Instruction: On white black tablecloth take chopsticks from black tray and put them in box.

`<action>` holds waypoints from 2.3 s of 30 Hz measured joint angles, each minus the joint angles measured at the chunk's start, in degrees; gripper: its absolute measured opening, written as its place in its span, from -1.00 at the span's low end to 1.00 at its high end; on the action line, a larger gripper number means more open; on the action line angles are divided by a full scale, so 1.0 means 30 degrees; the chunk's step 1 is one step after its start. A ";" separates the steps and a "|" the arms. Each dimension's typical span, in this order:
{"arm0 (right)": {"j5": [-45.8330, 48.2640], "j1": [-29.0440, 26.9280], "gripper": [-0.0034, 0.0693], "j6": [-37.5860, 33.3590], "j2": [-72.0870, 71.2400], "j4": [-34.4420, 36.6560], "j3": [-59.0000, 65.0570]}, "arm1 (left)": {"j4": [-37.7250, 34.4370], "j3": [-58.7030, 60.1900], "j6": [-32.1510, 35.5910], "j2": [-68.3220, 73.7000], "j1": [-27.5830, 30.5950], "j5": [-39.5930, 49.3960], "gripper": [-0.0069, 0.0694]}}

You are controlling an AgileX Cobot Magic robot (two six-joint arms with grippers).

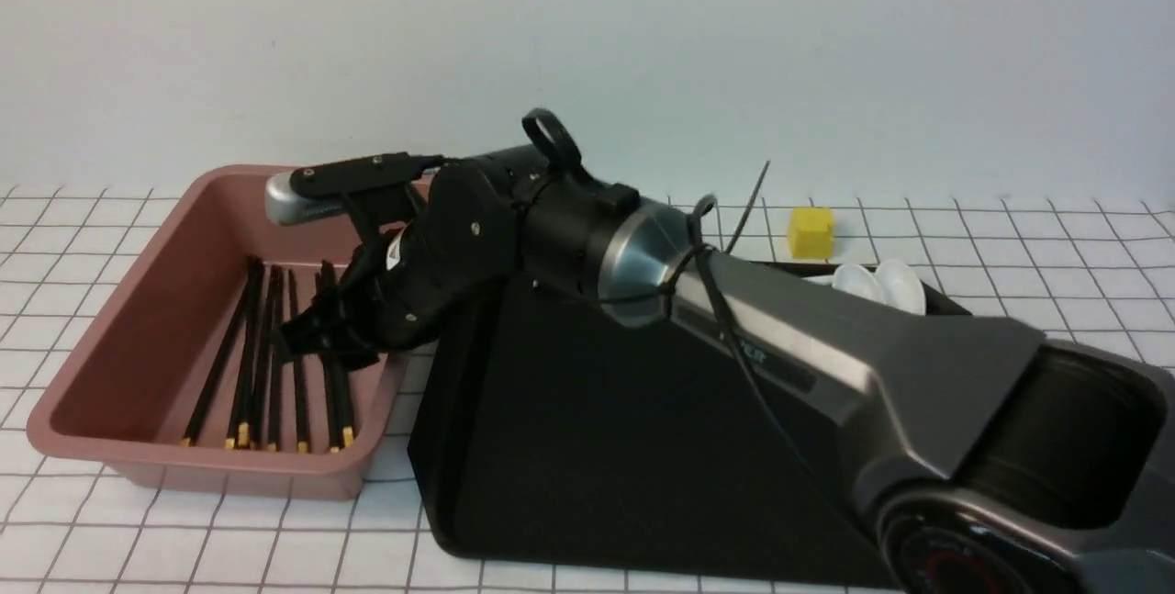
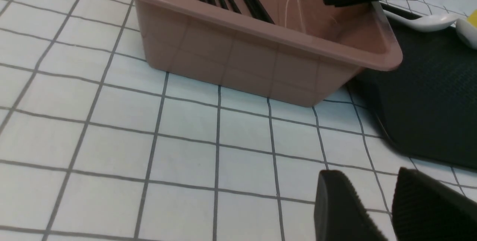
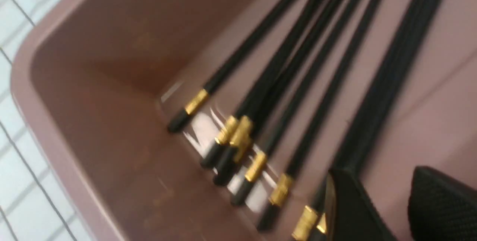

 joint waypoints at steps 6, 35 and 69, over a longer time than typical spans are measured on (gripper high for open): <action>0.4920 -0.0014 -0.69 -0.0638 -0.5174 -0.3896 0.0015 | 0.0000 0.0000 0.0000 0.0000 0.0000 0.0000 -0.19; -0.4116 -0.0024 -0.91 0.3424 -3.0657 -0.7440 2.8898 | -0.0008 0.0000 0.0000 0.0000 0.0000 0.0000 -0.19; -0.7260 -1.1347 -0.85 0.0201 -4.4632 -0.6597 4.1910 | -0.0008 0.0000 0.0000 0.0000 0.0000 0.0000 -0.19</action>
